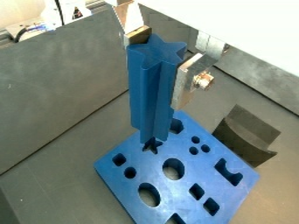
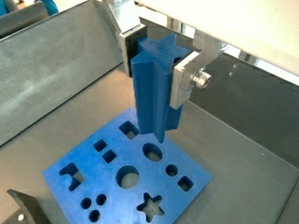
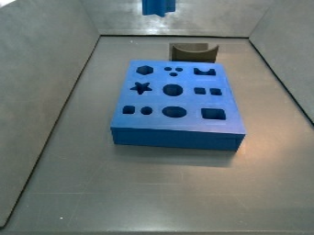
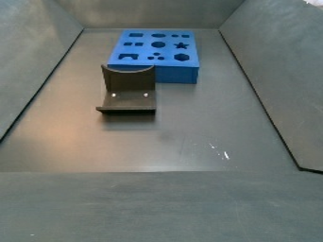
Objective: Insert the star object.
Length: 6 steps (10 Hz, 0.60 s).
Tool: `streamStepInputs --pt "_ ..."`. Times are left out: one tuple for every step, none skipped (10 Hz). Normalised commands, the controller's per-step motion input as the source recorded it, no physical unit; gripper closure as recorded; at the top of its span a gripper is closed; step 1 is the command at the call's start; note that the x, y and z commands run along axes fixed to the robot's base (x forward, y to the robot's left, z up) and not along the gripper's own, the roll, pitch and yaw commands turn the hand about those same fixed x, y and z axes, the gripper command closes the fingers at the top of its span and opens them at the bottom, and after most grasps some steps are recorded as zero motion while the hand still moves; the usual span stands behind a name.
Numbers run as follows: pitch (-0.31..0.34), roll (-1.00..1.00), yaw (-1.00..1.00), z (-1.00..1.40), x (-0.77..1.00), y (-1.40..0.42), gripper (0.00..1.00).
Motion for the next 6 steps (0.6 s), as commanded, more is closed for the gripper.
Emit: streamStepInputs --pt "0.001 -0.01 0.00 0.00 0.00 0.00 1.00" --pt "0.000 0.00 0.00 0.00 0.00 0.02 1.00" --pt "-0.046 0.00 0.00 -0.08 -0.13 0.00 1.00" --pt "-0.050 0.00 -0.11 -1.00 -0.11 0.37 1.00" --pt "0.000 0.00 -0.34 -1.00 -0.07 0.60 1.00" --pt "0.000 0.00 -0.39 -1.00 -0.02 0.63 1.00"
